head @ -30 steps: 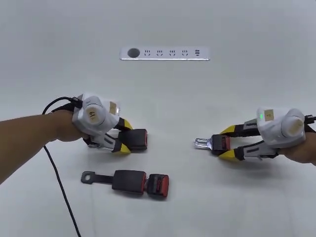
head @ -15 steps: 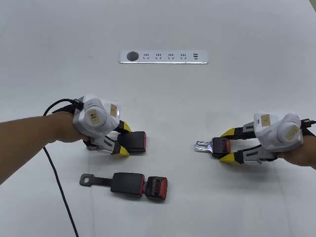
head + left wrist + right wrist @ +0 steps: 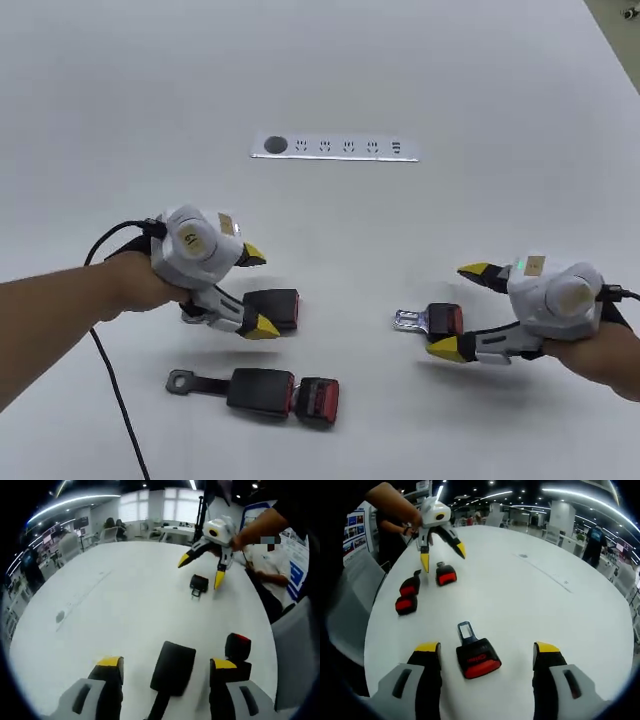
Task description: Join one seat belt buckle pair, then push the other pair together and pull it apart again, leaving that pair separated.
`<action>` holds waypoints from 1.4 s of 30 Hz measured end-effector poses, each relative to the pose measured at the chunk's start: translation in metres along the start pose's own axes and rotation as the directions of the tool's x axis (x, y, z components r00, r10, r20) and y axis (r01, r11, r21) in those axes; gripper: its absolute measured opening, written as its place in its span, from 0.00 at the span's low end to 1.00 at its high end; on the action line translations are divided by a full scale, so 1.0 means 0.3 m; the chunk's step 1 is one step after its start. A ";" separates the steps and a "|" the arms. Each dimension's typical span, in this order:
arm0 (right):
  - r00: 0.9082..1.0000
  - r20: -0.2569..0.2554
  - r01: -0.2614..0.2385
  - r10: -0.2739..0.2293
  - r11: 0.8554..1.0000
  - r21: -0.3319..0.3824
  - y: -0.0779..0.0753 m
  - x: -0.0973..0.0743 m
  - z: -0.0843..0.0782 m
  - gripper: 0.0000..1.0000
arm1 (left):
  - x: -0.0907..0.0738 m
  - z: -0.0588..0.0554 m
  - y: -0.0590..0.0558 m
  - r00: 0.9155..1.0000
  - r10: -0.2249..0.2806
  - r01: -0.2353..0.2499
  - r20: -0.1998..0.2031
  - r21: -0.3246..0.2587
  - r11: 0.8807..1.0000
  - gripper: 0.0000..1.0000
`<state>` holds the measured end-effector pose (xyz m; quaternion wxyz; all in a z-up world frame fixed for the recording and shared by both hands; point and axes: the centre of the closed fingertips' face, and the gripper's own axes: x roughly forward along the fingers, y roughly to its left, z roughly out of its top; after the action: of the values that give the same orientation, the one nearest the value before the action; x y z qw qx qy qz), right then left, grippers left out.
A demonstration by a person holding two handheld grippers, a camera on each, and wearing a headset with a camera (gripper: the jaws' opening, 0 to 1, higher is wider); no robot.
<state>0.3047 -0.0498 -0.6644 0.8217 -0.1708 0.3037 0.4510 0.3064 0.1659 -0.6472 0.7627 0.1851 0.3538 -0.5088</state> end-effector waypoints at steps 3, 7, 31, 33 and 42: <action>0.995 0.058 0.073 -0.078 0.995 0.075 0.003 -0.022 0.028 0.78 | -0.042 0.016 0.001 0.997 0.059 -0.055 0.052 -0.063 0.996 0.82; 0.983 0.083 0.155 -0.164 0.982 0.109 0.022 -0.055 0.052 0.85 | -0.077 -0.003 0.012 0.988 0.126 -0.113 0.092 -0.139 0.984 0.89; 0.904 0.208 0.306 -0.372 0.907 0.290 0.221 -0.216 0.153 0.96 | -0.337 -0.094 -0.153 0.919 0.323 -0.233 0.224 -0.351 0.907 1.00; 0.903 0.210 0.310 -0.375 0.907 0.285 0.259 -0.227 0.155 0.97 | -0.357 -0.113 -0.167 0.917 0.329 -0.236 0.226 -0.357 0.904 1.00; 0.899 0.215 0.314 -0.381 0.904 0.290 0.327 -0.271 0.124 0.99 | -0.454 -0.174 -0.228 0.903 0.346 -0.245 0.253 -0.358 0.901 1.00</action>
<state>0.2012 -0.0286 -0.5837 0.9375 -0.0564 0.2083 0.2731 0.1943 0.2591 -0.5783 0.8974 0.0298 0.2740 -0.3444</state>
